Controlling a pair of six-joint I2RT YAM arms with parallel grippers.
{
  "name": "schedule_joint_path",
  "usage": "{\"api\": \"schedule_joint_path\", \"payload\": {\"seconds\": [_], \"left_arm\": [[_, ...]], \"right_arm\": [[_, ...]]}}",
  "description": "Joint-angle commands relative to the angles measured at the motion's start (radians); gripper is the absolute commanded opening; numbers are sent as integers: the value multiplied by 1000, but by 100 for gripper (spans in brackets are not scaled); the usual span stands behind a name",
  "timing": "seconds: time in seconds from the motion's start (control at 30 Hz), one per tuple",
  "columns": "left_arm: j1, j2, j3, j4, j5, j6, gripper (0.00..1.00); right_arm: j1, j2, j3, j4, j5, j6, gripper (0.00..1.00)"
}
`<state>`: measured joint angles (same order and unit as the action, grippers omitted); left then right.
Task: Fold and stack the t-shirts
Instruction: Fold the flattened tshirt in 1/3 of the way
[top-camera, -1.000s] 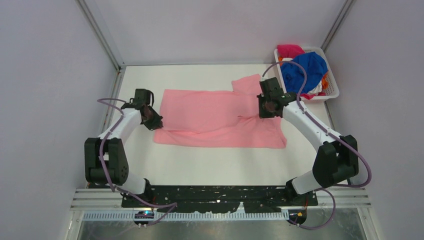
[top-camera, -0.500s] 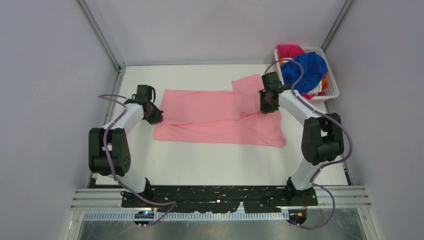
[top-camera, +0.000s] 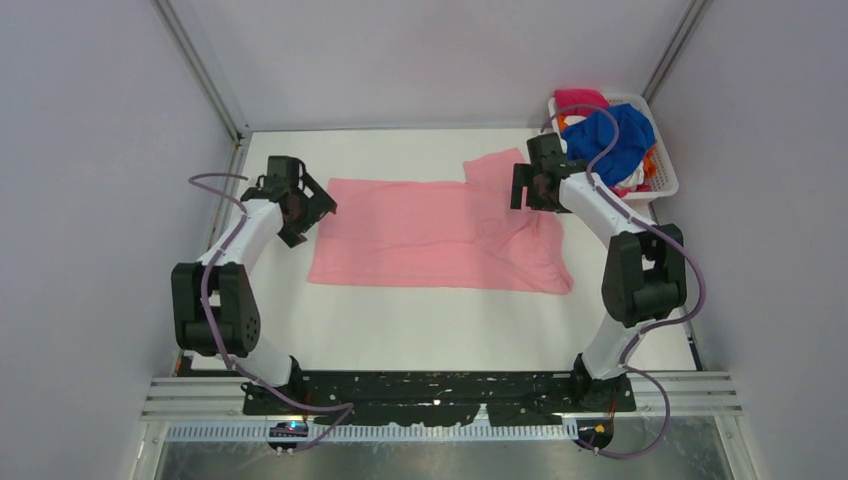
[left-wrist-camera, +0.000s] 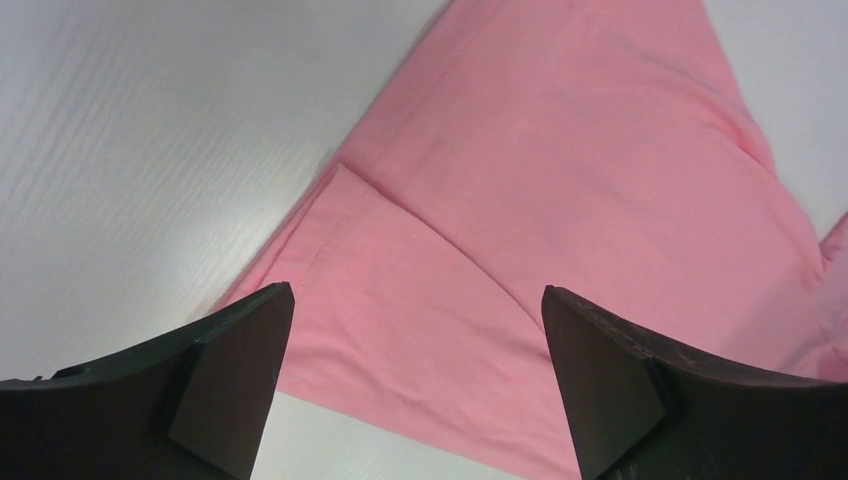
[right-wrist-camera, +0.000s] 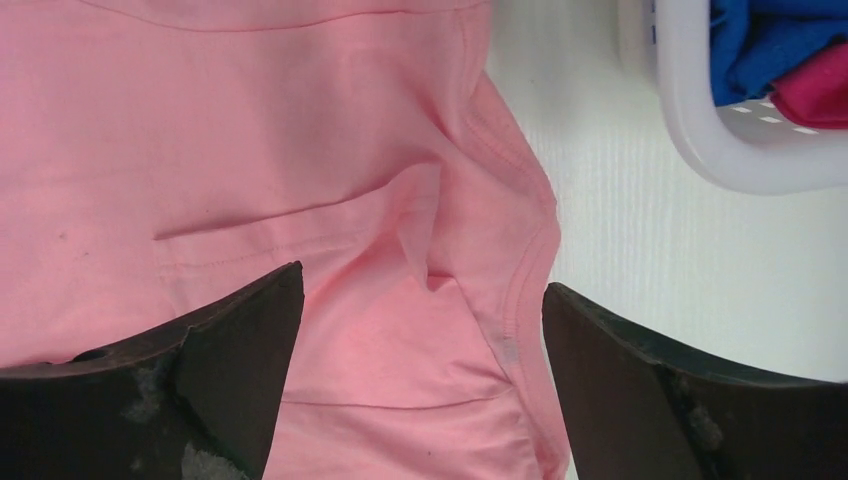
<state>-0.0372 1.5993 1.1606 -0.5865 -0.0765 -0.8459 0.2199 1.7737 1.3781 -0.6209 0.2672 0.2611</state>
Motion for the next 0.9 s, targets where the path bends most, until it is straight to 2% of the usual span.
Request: {"api": "schedule_joint_path", "payload": {"seconds": [0.0, 0.13, 0.17, 0.23, 0.57, 0.73, 0.83, 0.87], "left_arm": [[-16, -114, 3, 5, 70, 65, 100], [-39, -116, -50, 41, 182, 89, 100], [-40, -109, -65, 56, 213, 90, 100], [-41, -78, -84, 73, 261, 88, 100], [-43, 56, -137, 81, 327, 116, 100], [-52, 50, -216, 50, 293, 128, 100], [-57, 1, -294, 77, 302, 128, 100], [-69, -45, -354, 90, 292, 121, 100]], "right_arm": [[-4, -161, -41, 37, 11, -1, 95], [-5, -234, -176, 133, -252, 37, 96], [-5, -235, -217, 154, -351, 48, 95], [-4, -215, -260, 227, -441, 83, 95], [-4, -54, -295, 306, -448, 148, 95], [-5, -76, -418, 323, -416, 162, 96], [-4, -127, -483, 328, -399, 167, 95], [-4, -172, -553, 327, -387, 167, 95]]}}
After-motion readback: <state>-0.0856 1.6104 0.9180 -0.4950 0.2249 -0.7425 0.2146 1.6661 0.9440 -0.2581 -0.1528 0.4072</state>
